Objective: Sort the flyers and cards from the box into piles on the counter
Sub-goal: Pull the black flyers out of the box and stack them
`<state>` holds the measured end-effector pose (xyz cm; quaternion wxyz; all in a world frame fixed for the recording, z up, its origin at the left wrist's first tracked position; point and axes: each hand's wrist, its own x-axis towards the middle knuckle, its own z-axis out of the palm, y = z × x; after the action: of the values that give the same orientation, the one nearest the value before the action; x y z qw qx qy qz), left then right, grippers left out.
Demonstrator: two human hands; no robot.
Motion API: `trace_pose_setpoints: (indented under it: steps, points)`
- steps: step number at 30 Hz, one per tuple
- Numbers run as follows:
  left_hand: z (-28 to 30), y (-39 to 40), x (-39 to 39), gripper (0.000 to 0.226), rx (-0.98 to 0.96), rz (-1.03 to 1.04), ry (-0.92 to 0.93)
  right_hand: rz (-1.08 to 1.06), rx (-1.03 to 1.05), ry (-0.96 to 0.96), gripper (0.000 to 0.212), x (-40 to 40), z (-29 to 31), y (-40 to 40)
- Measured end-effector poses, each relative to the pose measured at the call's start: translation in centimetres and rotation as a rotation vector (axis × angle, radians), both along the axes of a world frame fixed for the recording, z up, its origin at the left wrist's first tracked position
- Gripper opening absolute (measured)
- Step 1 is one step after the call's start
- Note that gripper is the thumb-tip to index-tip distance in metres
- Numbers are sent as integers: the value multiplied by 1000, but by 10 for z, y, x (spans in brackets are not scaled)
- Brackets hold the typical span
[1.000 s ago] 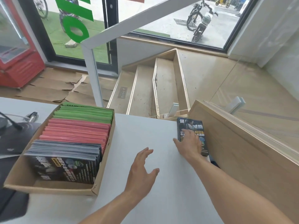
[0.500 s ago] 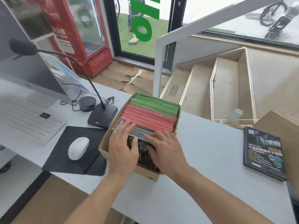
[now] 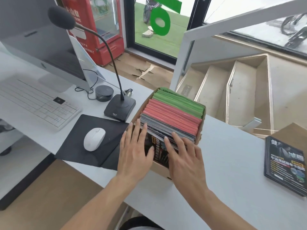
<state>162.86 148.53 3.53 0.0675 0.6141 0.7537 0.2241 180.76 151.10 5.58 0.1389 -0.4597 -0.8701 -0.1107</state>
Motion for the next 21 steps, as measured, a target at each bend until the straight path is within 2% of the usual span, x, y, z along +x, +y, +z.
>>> trace_pose_setpoints:
  steps: [4, 7, 11, 13, 17, 19, 21]
  points:
    - [0, -3, -3, 80, -1, -17, -16, 2, 5, 14, 57, -2, -1, -1]
    - [0, -9, -5, 77, 0, -15, -28, 69, 1, 99, 48, -4, -2, -1]
    - [-2, -18, -9, 77, 10, -13, -43, 89, -137, 191, 44, -11, -2, -1]
    - [-3, -22, -10, 79, 6, -16, -68, 49, -207, 155, 46, -13, 4, 3]
    - [-1, -27, -12, 77, 14, -31, -124, 58, -321, -56, 25, -18, 14, 16]
    - [5, -28, -11, 77, 50, -46, -196, 54, -318, -60, 18, -17, 22, 16]
    - [16, -29, -7, 82, 131, -42, -315, 74, -284, 20, 19, -10, 35, 11]
